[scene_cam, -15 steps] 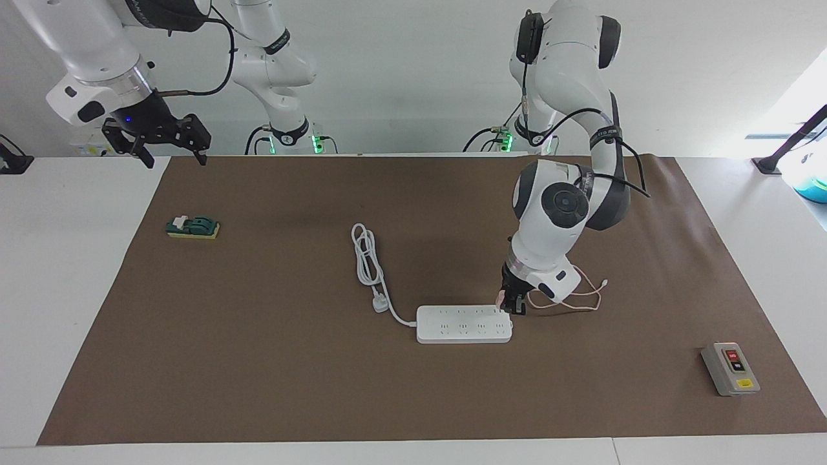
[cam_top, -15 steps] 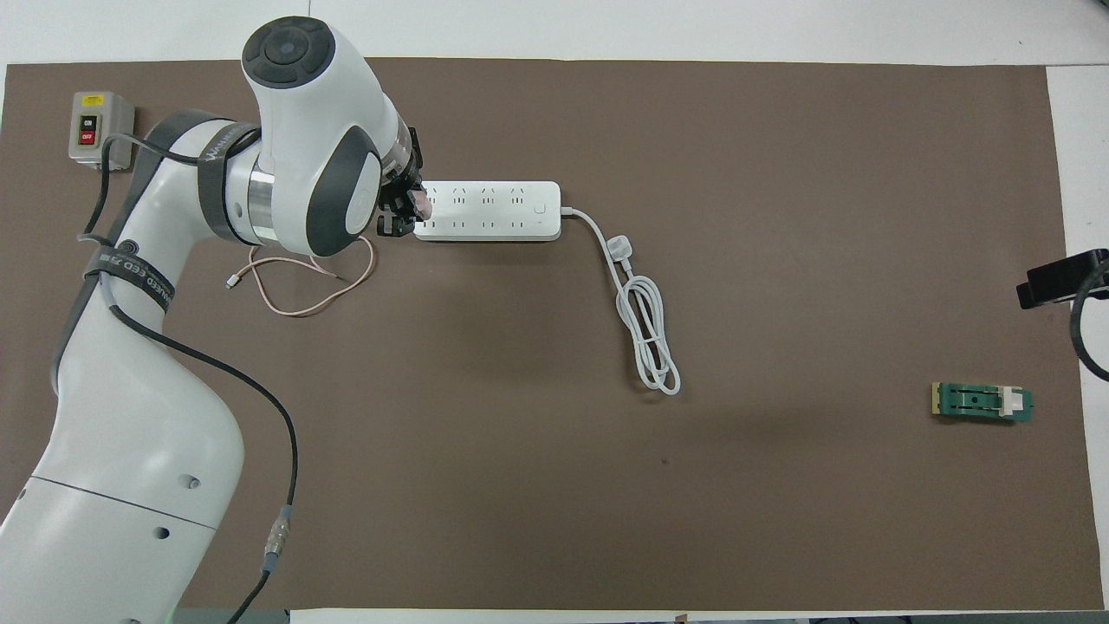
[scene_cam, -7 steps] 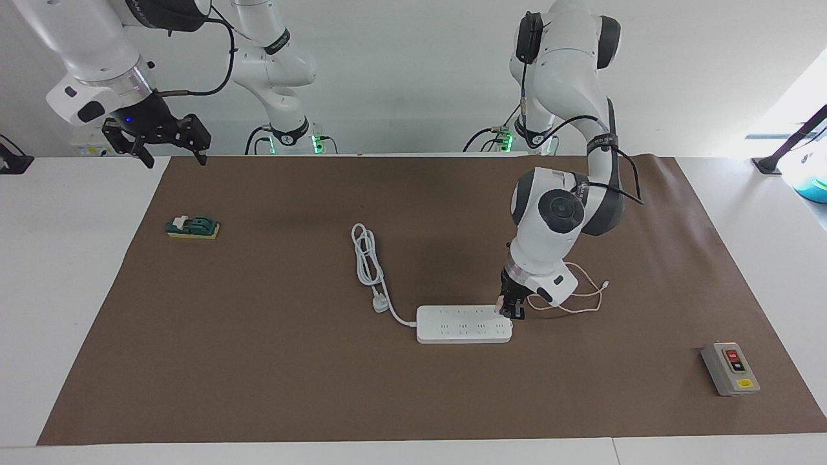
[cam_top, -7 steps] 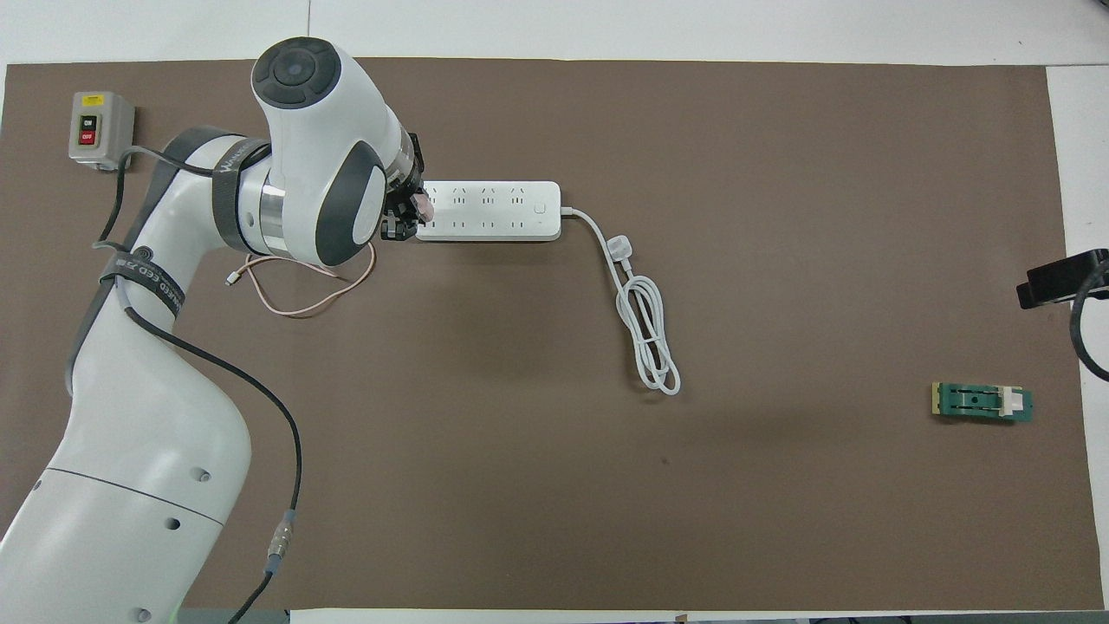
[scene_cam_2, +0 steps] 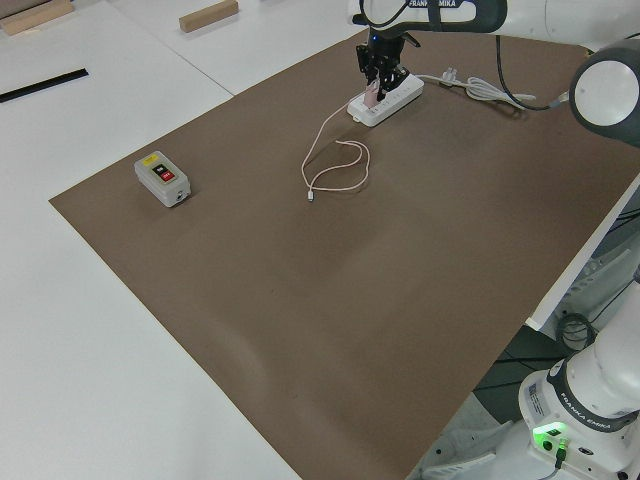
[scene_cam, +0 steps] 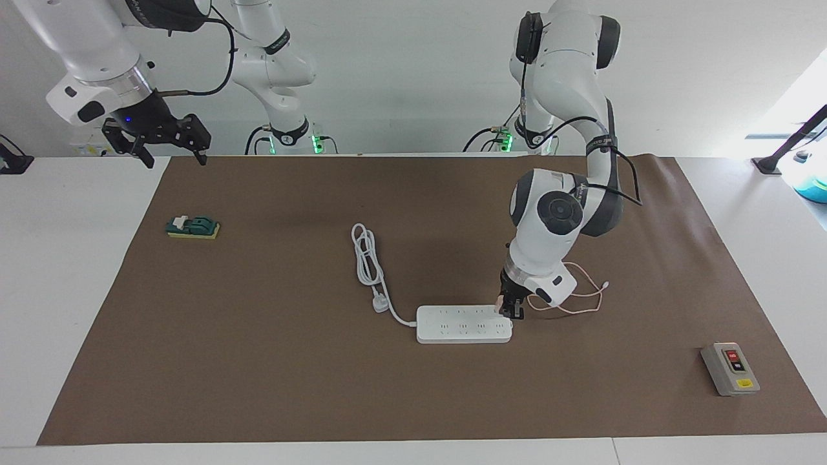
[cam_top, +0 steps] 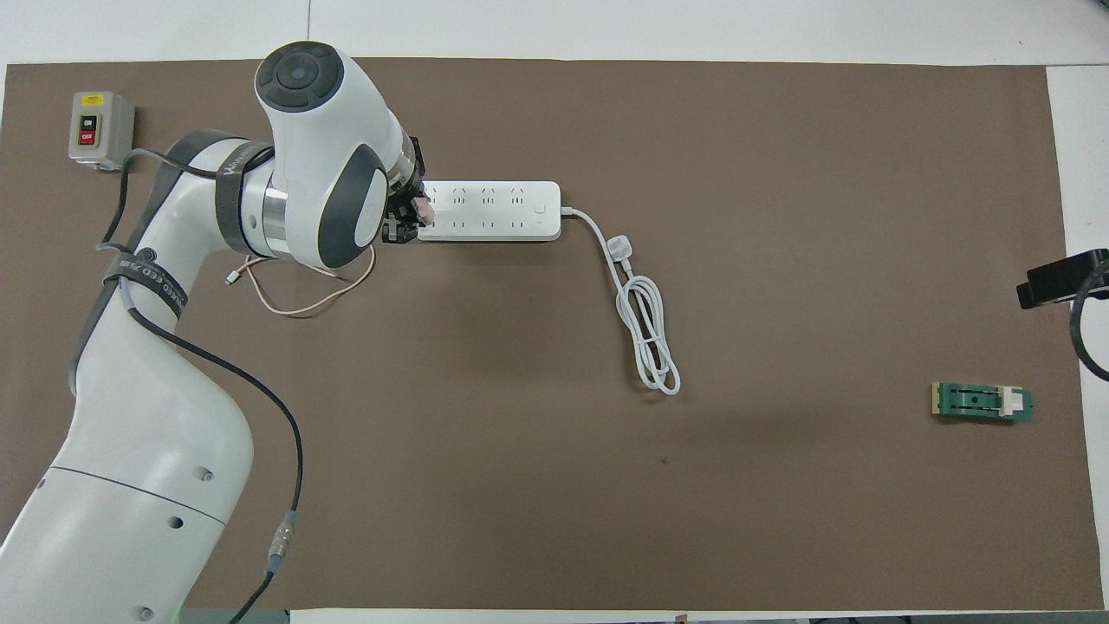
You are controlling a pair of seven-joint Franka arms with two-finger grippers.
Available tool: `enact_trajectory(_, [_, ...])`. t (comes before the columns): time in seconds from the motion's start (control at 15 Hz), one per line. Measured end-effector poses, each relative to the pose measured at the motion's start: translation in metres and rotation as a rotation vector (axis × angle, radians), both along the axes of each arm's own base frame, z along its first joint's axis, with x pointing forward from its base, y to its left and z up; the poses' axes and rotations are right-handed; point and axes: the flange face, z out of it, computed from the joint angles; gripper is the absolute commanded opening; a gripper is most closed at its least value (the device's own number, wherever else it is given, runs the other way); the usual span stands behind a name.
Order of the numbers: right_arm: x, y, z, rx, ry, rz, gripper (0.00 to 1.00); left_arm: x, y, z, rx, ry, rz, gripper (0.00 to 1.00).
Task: Plug charger into power strip
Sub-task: 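Press the charger prongs into the strip socket with the left gripper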
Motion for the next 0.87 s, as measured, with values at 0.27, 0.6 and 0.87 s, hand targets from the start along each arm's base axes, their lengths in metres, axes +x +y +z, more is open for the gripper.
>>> enact_trajectory(0.27, [0.0000,0.0000,0.0000,0.000,0.000,0.000,1.00,-0.0060,-0.0099,-0.0047,0.003,0.006,-0.015,0.00])
enact_trajectory(0.6, [0.0000,0.0000,0.0000,0.000,0.000,0.000,1.00,-0.0072,-0.0123,-0.0051,0.003,0.006,-0.019,0.00])
enact_trajectory(0.87, [0.0000,0.0000,0.0000,0.000,0.000,0.000,1.00,-0.0053,-0.0082,-0.0056,0.006,0.001,-0.012,0.00])
